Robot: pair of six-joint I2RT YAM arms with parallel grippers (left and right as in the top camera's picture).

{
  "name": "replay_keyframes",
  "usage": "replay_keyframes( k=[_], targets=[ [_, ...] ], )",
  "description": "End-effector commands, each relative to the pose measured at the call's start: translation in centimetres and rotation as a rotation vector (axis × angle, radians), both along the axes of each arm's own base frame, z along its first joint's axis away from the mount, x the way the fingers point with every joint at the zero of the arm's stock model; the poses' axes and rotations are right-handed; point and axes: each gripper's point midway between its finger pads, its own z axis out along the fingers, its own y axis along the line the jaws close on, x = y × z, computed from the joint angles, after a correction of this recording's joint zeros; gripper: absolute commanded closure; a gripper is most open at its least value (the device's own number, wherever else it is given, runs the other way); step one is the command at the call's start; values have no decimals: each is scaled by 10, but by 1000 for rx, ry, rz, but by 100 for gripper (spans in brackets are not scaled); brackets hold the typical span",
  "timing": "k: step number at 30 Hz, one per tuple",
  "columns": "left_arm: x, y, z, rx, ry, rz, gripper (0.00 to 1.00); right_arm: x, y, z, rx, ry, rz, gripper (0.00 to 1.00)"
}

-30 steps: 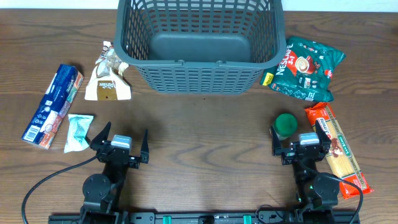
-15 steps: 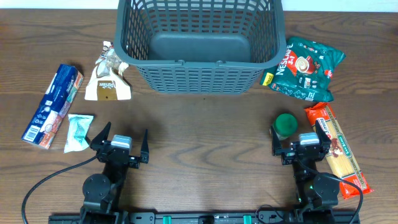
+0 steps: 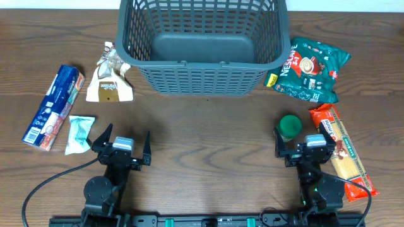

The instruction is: Pack container

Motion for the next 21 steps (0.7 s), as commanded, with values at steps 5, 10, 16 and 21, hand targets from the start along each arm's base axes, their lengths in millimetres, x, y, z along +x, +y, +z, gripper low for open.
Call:
replay_keyframes(
  k=[5, 10, 16, 21],
  targets=[
    [-2, -7, -14, 2, 44, -42, 1, 0, 1, 0, 243, 17, -12, 1],
    [-2, -7, -10, -45, 37, -33, 2, 0, 3, 13, 362, -25, 4, 1],
    [-3, -6, 30, -310, -7, -18, 1, -3, 5, 51, 383, -105, 31, 1],
    [-2, 2, 65, -319, -5, 34, 1, 0, 3, 85, 377, -84, 16, 1]
  ],
)
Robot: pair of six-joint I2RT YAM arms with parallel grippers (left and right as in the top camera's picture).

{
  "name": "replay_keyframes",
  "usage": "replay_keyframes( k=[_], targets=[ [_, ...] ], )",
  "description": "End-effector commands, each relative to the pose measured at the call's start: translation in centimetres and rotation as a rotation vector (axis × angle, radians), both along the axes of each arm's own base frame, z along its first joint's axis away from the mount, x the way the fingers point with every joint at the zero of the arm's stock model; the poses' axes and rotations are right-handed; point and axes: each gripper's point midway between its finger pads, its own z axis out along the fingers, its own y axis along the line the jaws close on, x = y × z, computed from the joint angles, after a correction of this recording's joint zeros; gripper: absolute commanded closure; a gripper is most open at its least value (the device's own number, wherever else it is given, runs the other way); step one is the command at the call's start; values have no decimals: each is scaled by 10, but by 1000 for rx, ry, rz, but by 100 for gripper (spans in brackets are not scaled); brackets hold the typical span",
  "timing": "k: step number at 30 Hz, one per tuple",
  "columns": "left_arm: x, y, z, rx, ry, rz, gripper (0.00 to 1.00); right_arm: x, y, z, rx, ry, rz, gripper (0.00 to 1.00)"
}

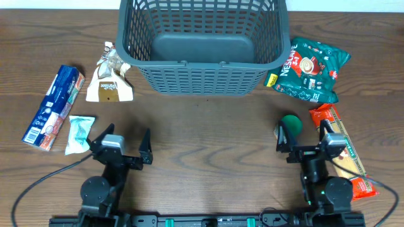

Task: Pack container
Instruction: 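Move the right gripper to the green Nescafé pouch and grasp it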

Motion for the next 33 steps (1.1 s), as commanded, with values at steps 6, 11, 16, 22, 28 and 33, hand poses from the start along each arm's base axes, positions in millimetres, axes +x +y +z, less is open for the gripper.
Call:
replay_keyframes(
  k=[6, 11, 16, 22, 28, 33],
  targets=[
    [25, 8, 91, 7, 22, 69, 2, 33, -12, 66, 2, 172, -47, 1],
    [55, 14, 113, 37, 195, 105, 2, 67, -26, 95, -90, 423, -65, 1],
    [71, 32, 111, 110, 454, 150, 2, 95, -46, 116, -161, 672, -24, 1],
    [77, 44, 103, 144, 593, 170, 2, 118, -62, 125, -150, 808, -47, 1],
    [77, 44, 101, 145, 599, 170, 2, 157, -99, 82, -24, 905, -178, 1],
    [75, 44, 98, 146, 613, 170, 1, 189, -129, 33, 46, 1010, -188, 1]
  ],
)
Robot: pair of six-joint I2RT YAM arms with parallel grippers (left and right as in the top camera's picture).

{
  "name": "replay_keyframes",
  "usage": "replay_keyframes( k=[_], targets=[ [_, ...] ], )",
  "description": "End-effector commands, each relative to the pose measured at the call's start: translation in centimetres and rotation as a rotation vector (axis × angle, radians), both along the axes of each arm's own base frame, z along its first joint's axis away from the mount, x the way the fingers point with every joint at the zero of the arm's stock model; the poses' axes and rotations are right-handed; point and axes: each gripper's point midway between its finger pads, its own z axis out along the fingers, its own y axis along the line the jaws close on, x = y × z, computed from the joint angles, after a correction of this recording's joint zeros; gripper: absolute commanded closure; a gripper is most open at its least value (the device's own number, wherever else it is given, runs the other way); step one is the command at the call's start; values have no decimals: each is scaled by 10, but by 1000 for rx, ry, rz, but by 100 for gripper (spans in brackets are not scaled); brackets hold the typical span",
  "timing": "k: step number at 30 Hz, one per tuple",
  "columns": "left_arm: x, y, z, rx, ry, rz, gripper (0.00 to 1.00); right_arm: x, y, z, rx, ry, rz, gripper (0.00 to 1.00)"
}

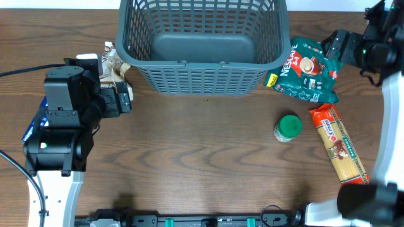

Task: Pack container
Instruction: 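Move the right gripper to the green Nescafé pouch and grasp it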

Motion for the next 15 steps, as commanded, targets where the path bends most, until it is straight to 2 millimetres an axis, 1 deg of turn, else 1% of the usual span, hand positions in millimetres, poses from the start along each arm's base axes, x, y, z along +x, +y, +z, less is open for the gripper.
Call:
replay_keyframes(
  k=[1, 4, 8, 10, 13, 15],
  targets=[
    [0, 3, 7, 18, -11, 1, 2, 21, -23, -28, 43, 52, -58, 1],
    [-2, 3, 4, 18, 7, 1, 2, 40, -37, -52, 53, 90, -75, 1],
    [-5, 4, -4, 21, 42, 3, 1, 57, -44, -93, 69, 152, -74, 1],
    [-5, 4, -7, 21, 58, 3, 1, 61, -45, -118, 78, 196, -69, 1],
    [-5, 4, -12, 22, 78, 3, 1, 64, -45, -147, 87, 248, -55, 1],
    [-5, 4, -14, 22, 84, 3, 1, 65, -46, -162, 90, 277, -46, 1]
  ],
)
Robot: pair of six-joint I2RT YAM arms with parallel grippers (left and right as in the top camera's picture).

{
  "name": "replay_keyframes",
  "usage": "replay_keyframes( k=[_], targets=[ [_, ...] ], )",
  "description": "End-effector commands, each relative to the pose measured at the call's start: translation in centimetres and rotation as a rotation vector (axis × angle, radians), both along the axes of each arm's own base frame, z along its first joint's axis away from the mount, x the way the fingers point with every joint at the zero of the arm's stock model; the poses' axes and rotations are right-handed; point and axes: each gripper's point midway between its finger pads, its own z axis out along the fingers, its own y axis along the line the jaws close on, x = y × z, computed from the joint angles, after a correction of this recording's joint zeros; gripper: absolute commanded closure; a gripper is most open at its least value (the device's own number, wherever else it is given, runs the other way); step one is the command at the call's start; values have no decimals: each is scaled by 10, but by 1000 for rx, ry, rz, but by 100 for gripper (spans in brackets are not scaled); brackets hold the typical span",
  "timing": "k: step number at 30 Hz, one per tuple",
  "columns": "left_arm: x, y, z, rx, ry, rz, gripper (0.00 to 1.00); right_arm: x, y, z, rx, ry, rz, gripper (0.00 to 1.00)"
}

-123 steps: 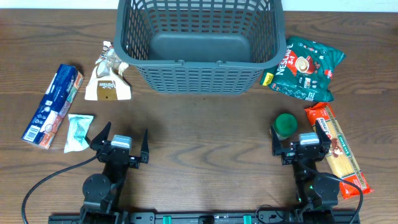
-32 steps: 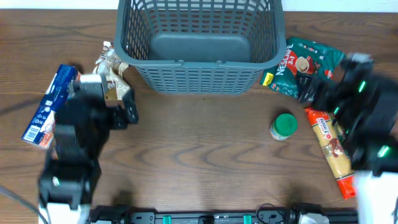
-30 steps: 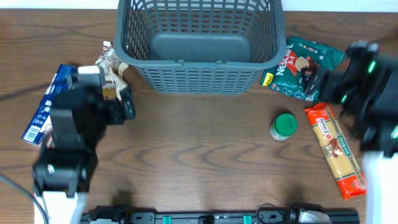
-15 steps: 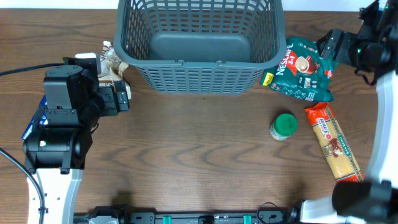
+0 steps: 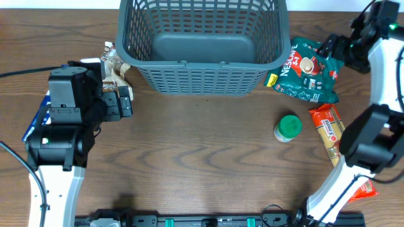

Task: Pack container
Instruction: 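Move the right gripper to the green Nescafé pouch and grasp it, then lift the Nescafé pouch with the right gripper toward the basket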

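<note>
The grey basket [image 5: 202,44] stands empty at the back middle. A tan paper packet [image 5: 111,66] lies to its left, half under my left gripper [image 5: 124,101], whose jaws appear open above the packet's near end. A green Nescafe bag [image 5: 309,69] lies right of the basket; my right gripper [image 5: 336,48] hovers open over its far right corner. A green-capped jar [image 5: 288,127] lies on its side in front of the bag. An orange pasta packet [image 5: 329,129] lies beside the jar, its near end hidden by the right arm.
My left arm [image 5: 60,132] covers most of a blue and red packet [image 5: 30,131] at the far left, and whatever lies next to it. The right arm [image 5: 372,139] runs along the table's right edge. Bare wood shows in front of the basket.
The right gripper has come a little left and nearer, now over the Nescafe bag's corner, with the arm's lower part now in view. The left gripper has barely shifted. No object moved.
Both arms first sat folded at the near edge with open grippers, the left by a small white sachet, the right by the jar. Then the left was over the tan packet and the right beyond the Nescafe bag. Every object lies where it was.
</note>
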Motion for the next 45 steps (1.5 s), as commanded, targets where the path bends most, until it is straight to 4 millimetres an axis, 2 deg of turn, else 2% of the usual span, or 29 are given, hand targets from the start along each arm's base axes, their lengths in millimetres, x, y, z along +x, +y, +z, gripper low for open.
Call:
replay_keyframes(
  k=[1, 4, 12, 20, 28, 32, 36, 39, 45],
  targets=[
    [3, 4, 5, 18, -5, 3, 1, 4, -1, -20, 13, 31, 14, 1],
    [4, 4, 3, 18, 0, 3, 1, 3, -2, -32, 21, 55, 14, 1],
    [4, 4, 2, 18, 3, 3, 2, 4, -10, -39, 20, 57, 6, 1],
    [4, 4, 2, 18, 3, 3, 1, 0, 1, -80, 98, 128, 20, 1],
    [4, 4, 2, 18, 3, 3, 1, -11, 6, -131, 134, 234, 19, 1],
    [4, 4, 2, 18, 3, 3, 1, -17, 8, -150, 150, 276, 18, 1],
    [4, 4, 2, 18, 4, 3, 1, -21, 9, -162, 159, 302, 18, 8],
    [4, 4, 2, 18, 3, 3, 1, -21, 9, -163, 158, 301, 18, 14],
    [4, 4, 2, 18, 4, 3, 1, -18, 8, -163, 152, 289, 26, 35]
  ],
)
